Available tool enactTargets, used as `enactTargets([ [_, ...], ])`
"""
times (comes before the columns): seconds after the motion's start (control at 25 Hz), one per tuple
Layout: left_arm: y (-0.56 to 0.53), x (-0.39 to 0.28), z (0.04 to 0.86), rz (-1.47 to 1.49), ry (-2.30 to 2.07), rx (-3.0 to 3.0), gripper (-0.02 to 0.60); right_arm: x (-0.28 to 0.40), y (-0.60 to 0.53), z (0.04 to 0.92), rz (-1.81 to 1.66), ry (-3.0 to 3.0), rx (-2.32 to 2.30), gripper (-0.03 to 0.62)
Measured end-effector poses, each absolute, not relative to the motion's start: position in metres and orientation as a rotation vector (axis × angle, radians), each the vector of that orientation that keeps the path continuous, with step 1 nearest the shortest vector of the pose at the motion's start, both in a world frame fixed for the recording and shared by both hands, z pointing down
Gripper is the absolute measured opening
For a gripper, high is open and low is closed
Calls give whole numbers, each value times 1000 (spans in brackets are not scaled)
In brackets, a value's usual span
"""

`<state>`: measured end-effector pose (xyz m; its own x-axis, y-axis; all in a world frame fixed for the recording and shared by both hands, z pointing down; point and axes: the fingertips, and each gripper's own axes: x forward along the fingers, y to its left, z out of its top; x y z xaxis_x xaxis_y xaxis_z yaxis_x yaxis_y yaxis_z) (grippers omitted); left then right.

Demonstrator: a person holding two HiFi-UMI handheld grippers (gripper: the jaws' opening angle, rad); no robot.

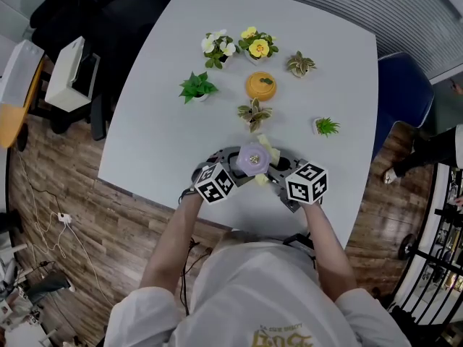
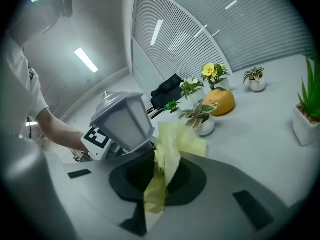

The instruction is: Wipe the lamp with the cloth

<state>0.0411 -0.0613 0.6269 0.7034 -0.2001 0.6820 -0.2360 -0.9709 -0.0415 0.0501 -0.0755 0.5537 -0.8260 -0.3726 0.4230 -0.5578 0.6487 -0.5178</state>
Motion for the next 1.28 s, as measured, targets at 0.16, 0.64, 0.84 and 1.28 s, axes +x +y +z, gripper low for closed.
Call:
enactTargets([
  [0.16,-61,41,626,1137,-367,2857,307,50,-81,559,966,-2567,763,45],
  [0.64,-61,41,626,1141,-370,2861,307,52,-76,591,968,-2424,710,45],
  [0.84,-61,41,628,1143,-372,2860,307,50,-64,585,963,-2456,685,46],
  [1.28,-61,41,629,1145,-374,2863,307,52,-49,542,875,-2604,703,46],
])
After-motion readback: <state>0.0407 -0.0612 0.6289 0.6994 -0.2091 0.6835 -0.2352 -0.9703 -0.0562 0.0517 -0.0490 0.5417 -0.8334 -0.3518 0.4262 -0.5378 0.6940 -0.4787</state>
